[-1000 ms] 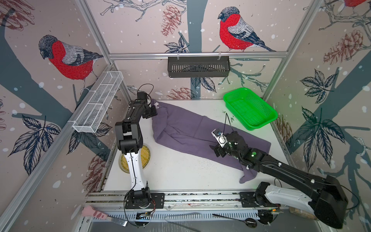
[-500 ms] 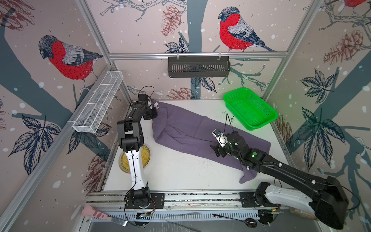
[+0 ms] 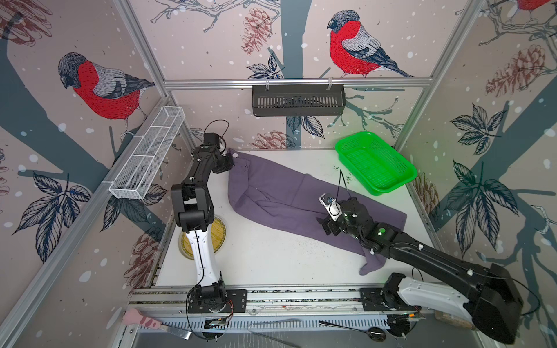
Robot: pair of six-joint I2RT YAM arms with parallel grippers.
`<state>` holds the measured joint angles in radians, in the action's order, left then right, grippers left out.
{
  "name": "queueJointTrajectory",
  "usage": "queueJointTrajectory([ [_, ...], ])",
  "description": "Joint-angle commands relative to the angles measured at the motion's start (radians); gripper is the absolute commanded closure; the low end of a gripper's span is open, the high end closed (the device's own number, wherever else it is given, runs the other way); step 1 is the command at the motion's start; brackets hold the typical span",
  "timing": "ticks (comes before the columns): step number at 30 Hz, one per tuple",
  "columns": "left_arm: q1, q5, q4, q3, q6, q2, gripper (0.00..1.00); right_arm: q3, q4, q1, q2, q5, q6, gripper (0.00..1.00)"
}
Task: Fold and stack the trousers
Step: Smooth out the trousers at the center of the table.
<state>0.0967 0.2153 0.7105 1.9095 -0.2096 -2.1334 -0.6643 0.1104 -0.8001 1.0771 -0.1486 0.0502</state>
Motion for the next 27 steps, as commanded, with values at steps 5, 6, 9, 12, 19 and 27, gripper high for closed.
queueJointTrajectory([
  [5,0.008,-0.21,0.03,-0.104,0.015,0.129,0.97,0.006,-0.015,0.023,0.036,-0.029,-0.006,0.14],
  [6,0.013,-0.234,0.026,-0.125,0.013,0.145,0.97,0.006,-0.011,0.03,0.039,-0.035,-0.007,0.13],
  [9,0.031,-0.303,-0.01,-0.212,-0.006,0.204,0.97,0.012,0.0,0.047,0.049,-0.037,-0.006,0.13],
  [12,0.04,-0.402,-0.035,-0.286,-0.02,0.254,0.97,0.023,-0.002,0.063,0.048,-0.037,-0.003,0.13],
  [19,0.051,-0.6,-0.045,-0.378,-0.016,0.28,0.95,0.038,0.004,0.104,0.049,-0.021,0.006,0.13],
  [27,0.07,-0.657,-0.052,-0.416,-0.014,0.23,0.91,0.04,0.051,0.15,0.024,-0.035,-0.008,0.13],
])
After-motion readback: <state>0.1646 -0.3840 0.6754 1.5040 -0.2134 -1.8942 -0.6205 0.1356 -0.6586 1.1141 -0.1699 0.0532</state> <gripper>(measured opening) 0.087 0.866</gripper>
